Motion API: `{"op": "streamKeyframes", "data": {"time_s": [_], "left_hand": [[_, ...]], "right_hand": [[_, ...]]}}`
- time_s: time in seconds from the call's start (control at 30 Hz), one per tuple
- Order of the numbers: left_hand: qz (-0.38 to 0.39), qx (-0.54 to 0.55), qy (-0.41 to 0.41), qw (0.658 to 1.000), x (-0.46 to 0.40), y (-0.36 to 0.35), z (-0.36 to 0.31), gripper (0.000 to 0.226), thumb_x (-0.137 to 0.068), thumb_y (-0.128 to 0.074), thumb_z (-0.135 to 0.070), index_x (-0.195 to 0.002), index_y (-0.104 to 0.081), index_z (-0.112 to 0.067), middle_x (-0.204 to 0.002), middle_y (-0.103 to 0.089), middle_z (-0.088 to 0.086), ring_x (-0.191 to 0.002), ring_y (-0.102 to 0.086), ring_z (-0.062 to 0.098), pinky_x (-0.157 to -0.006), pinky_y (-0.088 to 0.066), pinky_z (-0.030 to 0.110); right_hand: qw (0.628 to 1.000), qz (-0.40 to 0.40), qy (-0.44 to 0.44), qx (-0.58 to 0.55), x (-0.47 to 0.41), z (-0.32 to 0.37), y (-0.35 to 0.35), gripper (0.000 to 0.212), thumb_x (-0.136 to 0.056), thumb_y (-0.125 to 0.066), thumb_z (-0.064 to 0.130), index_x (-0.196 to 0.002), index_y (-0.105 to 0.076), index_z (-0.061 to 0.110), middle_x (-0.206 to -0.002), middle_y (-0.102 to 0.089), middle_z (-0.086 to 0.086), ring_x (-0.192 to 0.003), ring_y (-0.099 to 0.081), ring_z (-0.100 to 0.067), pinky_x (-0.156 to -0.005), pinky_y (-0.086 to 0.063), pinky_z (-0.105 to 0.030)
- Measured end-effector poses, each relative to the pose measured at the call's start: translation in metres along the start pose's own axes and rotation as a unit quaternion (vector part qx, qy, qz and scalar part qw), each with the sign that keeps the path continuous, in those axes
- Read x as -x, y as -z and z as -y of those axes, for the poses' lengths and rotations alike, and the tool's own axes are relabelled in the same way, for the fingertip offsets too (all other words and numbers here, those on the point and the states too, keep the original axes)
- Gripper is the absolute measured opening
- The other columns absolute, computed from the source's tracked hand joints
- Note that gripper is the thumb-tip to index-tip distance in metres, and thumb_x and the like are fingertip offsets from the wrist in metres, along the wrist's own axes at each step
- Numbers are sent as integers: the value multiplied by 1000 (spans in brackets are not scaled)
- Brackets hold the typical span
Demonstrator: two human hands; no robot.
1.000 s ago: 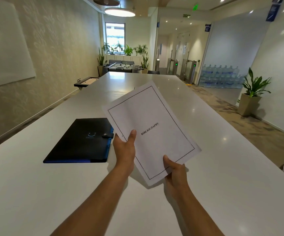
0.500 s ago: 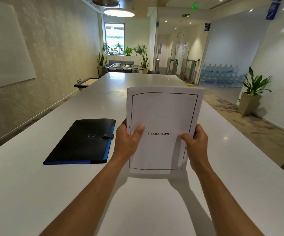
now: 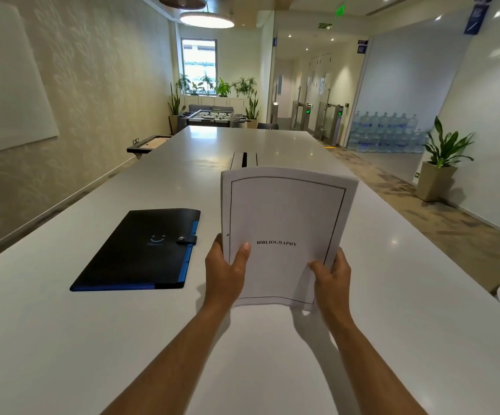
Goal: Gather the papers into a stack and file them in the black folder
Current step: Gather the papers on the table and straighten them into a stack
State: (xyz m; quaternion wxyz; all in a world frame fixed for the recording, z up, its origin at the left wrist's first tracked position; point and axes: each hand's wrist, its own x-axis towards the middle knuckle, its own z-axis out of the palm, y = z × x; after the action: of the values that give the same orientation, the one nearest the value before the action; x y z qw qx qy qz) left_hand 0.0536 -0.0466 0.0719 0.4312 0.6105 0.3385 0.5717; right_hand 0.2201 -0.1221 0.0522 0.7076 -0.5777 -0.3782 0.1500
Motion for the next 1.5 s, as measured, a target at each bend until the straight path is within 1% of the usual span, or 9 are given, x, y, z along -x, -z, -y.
{"op": "streamKeyframes", "data": {"time_s": [0.2, 0.33, 0.43, 0.6, 0.87, 1.0, 1.13, 1.23, 1.5], "left_hand": [[0, -14, 18, 1000, 8, -1, 6, 30, -90, -61, -23, -117, -49, -23, -114, -61, 0, -109, -59, 20, -90, -51, 31], [18, -59, 28, 998, -5, 0, 6, 50, -90, -61, -28, -132, -44, -8, -130, -55, 11, -119, -53, 24, -99, -47, 44], [25, -87, 52, 995, -11, -4, 10, 54, -90, -60, -29, -136, -37, -12, -138, -47, 8, -119, -45, 13, -99, -38, 30], [57, -110, 138, 983, -13, -14, 30, 54, -92, -60, -25, -137, -33, -20, -142, -44, 10, -128, -43, 27, -94, -37, 32], [105, -192, 198, 956, -7, -28, 58, 60, -92, -58, -16, -142, -25, -13, -141, -43, 17, -126, -45, 34, -100, -40, 42], [124, -271, 164, 940, -2, -34, 72, 61, -90, -60, -13, -141, -26, -9, -138, -43, 18, -122, -48, 32, -96, -42, 38], [149, -366, 115, 911, 2, -39, 83, 65, -92, -54, -9, -146, -19, -6, -140, -40, 17, -118, -50, 30, -91, -42, 34], [153, -410, 88, 895, 7, -41, 89, 66, -93, -51, -14, -147, -15, -5, -137, -42, 16, -110, -53, 29, -83, -43, 32], [134, -510, 11, 849, 15, -39, 96, 65, -96, -47, -31, -146, -18, -2, -131, -47, 16, -109, -49, 24, -87, -44, 31]], "right_hand": [[1000, 6, -14, 27, 10, -14, -2, 35, -75, -55, 19, -110, -56, 18, -103, -65, 4, -85, -62, 5, -66, -51, -10], [997, 10, -13, 69, 2, -7, 3, 28, -76, -55, 18, -103, -52, 27, -95, -62, 9, -80, -63, -1, -58, -51, -12], [994, 13, -35, 105, -4, -7, 10, 31, -82, -56, 7, -106, -49, 27, -94, -61, 13, -77, -63, -4, -53, -50, -14], [980, 20, -95, 173, -7, -15, 21, 37, -85, -54, 5, -118, -49, 19, -100, -63, 5, -79, -59, -3, -62, -44, -17], [935, 32, -161, 315, -4, -27, 29, 56, -85, -52, 10, -139, -39, 9, -122, -62, -15, -96, -58, -28, -82, -47, -36], [907, 44, -177, 379, 4, -33, 25, 58, -80, -53, 9, -137, -40, 9, -124, -59, -15, -107, -58, -34, -84, -45, -37], [871, 50, -140, 468, 12, -35, 21, 35, -75, -47, 7, -110, -46, 10, -102, -59, -10, -78, -56, -27, -67, -41, -34], [841, 40, -96, 532, 20, -41, 19, 39, -74, -45, 8, -113, -44, 7, -97, -55, -9, -66, -49, -25, -59, -35, -32], [795, 39, -62, 603, 25, -53, 17, 53, -73, -47, 13, -125, -47, 3, -104, -56, -11, -90, -54, -28, -63, -42, -32]]}}
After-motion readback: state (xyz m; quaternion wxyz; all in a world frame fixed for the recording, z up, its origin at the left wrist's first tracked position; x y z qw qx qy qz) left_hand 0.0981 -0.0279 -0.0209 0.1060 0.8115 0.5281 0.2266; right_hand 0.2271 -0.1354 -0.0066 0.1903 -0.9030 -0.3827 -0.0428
